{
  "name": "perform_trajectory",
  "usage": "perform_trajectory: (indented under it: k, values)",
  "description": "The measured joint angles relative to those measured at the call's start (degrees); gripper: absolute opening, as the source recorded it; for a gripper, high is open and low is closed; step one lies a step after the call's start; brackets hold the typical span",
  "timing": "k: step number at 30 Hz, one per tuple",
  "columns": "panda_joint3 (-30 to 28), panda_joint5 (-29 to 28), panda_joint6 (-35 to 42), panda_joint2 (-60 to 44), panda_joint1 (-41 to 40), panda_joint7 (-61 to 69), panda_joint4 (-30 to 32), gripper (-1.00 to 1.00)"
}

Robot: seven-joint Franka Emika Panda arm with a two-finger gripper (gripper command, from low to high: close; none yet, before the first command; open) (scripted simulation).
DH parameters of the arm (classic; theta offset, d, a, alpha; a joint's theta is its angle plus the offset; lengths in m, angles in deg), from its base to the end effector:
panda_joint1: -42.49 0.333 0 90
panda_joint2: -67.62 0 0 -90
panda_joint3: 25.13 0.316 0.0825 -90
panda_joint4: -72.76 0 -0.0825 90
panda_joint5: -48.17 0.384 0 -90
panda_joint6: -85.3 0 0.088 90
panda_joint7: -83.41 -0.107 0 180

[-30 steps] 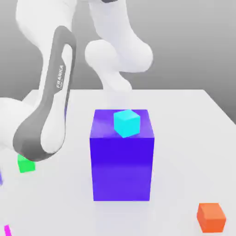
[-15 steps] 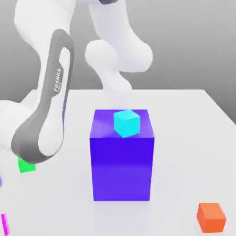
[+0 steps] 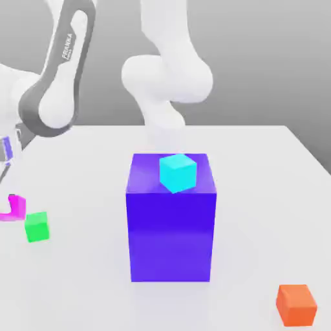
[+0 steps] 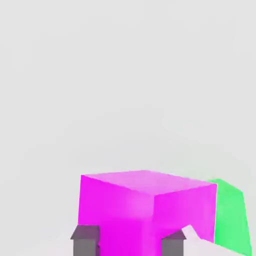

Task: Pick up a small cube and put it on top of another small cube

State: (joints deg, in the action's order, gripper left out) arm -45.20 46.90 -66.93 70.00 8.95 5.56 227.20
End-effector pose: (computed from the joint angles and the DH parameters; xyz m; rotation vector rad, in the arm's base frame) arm 0.2450 -0.3290 0.2438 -1.3181 2.8474 0.0004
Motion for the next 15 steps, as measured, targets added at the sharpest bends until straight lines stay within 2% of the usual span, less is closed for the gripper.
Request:
perform_trajectory:
  k: [1, 3, 7, 8, 15]
  values:
    - [-0.25, -1.54, -0.40, 1.66, -1.06, -1.12, 1.97, -1.00]
    - [-0.66, -0.79, -3.24, 0.07, -0.73, -0.64, 3.29, -1.00]
    - [1.54, 7.33, -10.59, -7.85, -1.12, 5.19, 3.28, -1.00]
    - [2.65, 9.25, -12.03, -9.48, -1.81, 6.57, 3.18, 1.00]
    - [2.58, 9.45, -12.18, -9.64, -1.76, 6.72, 3.19, 1.00]
